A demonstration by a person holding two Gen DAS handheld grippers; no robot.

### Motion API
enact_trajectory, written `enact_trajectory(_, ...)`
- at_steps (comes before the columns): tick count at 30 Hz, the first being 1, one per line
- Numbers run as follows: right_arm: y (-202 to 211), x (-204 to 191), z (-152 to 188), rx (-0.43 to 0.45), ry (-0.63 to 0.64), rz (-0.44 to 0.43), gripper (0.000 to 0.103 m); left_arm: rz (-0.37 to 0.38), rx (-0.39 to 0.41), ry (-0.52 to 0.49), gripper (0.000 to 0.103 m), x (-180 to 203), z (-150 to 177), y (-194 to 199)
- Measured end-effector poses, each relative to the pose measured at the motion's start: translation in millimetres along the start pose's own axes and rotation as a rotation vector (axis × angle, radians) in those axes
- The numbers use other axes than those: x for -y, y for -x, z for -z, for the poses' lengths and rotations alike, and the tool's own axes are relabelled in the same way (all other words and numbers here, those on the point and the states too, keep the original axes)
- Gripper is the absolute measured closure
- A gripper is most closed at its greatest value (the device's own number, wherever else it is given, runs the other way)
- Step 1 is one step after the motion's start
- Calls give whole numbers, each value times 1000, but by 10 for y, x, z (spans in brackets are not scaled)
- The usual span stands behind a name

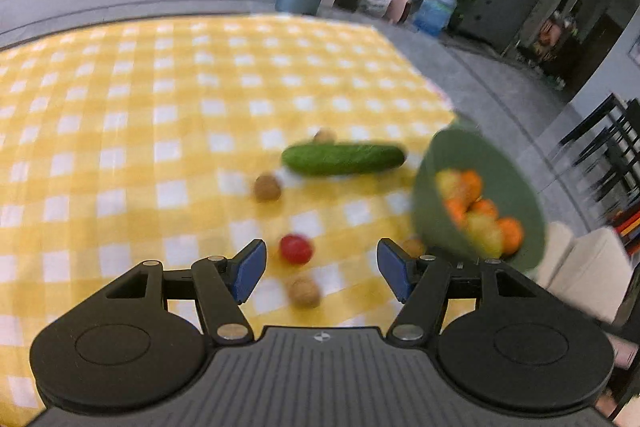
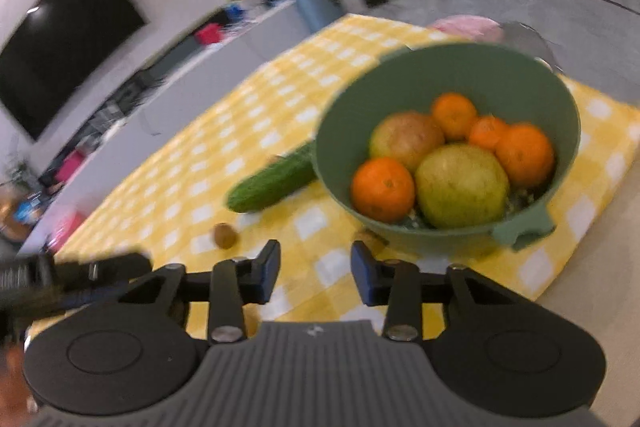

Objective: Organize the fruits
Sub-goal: 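Grasp a small brown kiwi with the right tool while the left tool grasps a brown potato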

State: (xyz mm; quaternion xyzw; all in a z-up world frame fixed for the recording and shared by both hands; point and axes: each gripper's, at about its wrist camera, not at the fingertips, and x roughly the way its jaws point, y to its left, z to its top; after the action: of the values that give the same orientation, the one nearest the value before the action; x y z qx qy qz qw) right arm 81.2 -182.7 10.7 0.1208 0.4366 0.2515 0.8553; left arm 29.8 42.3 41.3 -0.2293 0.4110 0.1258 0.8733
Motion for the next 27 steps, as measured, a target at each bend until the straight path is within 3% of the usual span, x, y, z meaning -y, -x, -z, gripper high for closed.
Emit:
enact_trajectory(4, -223, -101, 168, 34, 61, 134, 68, -22, -72, -85, 29, -45, 166, -327)
enact_trajectory(8, -337, -38, 260, 96, 7, 153, 68, -59, -78, -97, 31, -36, 234, -506)
enact_trajectory(14, -490, -3, 359, 142, 39, 181, 68, -76, -94, -159, 33, 33, 301, -636)
enact_trajectory(21, -516, -23, 472, 225, 139, 179, 68, -100, -78, -228, 51, 77, 378, -694)
enact_trajectory(27, -619, -202, 619, 291, 262, 275, 69, -148, -38, -307, 72, 118, 446, -678)
